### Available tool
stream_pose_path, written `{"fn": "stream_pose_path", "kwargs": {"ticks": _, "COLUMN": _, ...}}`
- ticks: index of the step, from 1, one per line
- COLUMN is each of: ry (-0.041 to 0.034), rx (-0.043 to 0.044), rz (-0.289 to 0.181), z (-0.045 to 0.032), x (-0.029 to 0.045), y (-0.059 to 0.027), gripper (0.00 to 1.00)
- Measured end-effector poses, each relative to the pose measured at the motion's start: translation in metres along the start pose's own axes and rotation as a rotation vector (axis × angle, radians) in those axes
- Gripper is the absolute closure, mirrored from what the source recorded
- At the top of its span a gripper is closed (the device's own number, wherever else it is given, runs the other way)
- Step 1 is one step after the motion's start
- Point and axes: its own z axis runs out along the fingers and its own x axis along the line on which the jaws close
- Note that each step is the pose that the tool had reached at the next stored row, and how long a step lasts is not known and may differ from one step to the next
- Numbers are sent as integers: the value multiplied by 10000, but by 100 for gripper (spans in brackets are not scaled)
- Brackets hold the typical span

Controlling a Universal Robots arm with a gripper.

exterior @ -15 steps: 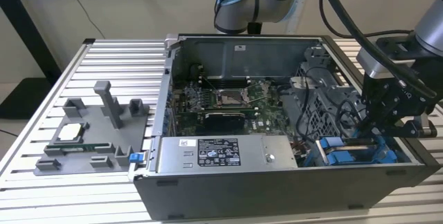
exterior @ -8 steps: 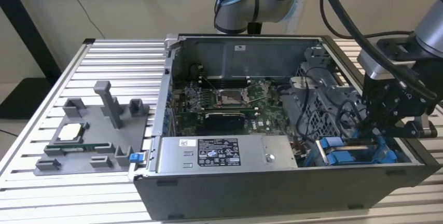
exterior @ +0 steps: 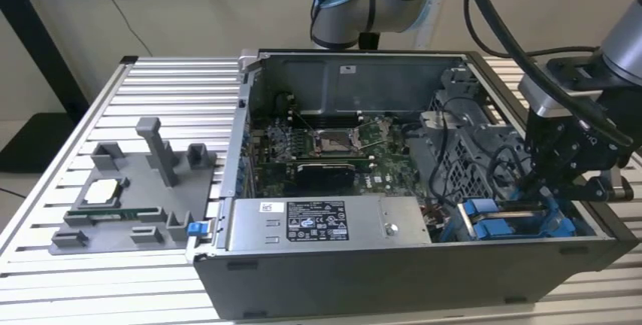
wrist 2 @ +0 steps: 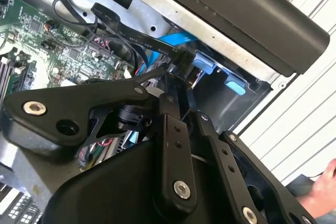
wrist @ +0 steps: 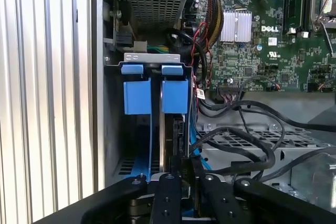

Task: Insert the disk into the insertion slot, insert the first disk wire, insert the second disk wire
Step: 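Insert the first disk wire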

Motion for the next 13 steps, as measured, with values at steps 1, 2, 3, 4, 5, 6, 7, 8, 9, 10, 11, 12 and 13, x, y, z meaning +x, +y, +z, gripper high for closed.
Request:
{"fn": "stream_pose_path", "kwargs": {"ticks": 1, "ry": 0, "rx": 0, "rz": 0, "z": 2, "x": 0, "y": -1, "gripper": 100}}
{"fn": "stream_pose_path", "kwargs": {"ticks": 2, "ry": 0, "rx": 0, "rz": 1, "z": 5, "x": 0, "y": -1, "gripper": 100}}
{"fn": "stream_pose_path", "kwargs": {"ticks": 3, "ry": -1, "rx": 0, "rz": 0, "z": 9, "x": 0, "y": -1, "gripper": 100}}
{"fn": "stream_pose_path", "kwargs": {"ticks": 4, "ry": -1, "rx": 0, "rz": 0, "z": 12, "x": 1, "y": -1, "gripper": 100}}
{"fn": "stream_pose_path", "kwargs": {"ticks": 5, "ry": -1, "rx": 0, "rz": 0, "z": 16, "x": 1, "y": -2, "gripper": 100}}
{"fn": "stream_pose_path", "kwargs": {"ticks": 6, "ry": 0, "rx": 0, "rz": 0, "z": 20, "x": 1, "y": -2, "gripper": 100}}
{"fn": "stream_pose_path", "kwargs": {"ticks": 7, "ry": 2, "rx": 0, "rz": 0, "z": 22, "x": 1, "y": -2, "gripper": 100}}
{"fn": "stream_pose_path", "kwargs": {"ticks": 8, "ry": 3, "rx": 0, "rz": -1, "z": 24, "x": 2, "y": -2, "gripper": 100}}
{"fn": "stream_pose_path", "kwargs": {"ticks": 9, "ry": 3, "rx": 1, "rz": -1, "z": 27, "x": 2, "y": -2, "gripper": 100}}
{"fn": "stream_pose_path", "kwargs": {"ticks": 10, "ry": 0, "rx": 0, "rz": -1, "z": 32, "x": 2, "y": -3, "gripper": 100}}
{"fn": "stream_pose_path", "kwargs": {"ticks": 11, "ry": 0, "rx": 0, "rz": -1, "z": 36, "x": 2, "y": -3, "gripper": 100}}
{"fn": "stream_pose_path", "kwargs": {"ticks": 12, "ry": 1, "rx": 0, "rz": 0, "z": 40, "x": 3, "y": -3, "gripper": 100}}
{"fn": "stream_pose_path", "kwargs": {"ticks": 13, "ry": 1, "rx": -1, "rz": 0, "z": 46, "x": 3, "y": -5, "gripper": 100}}
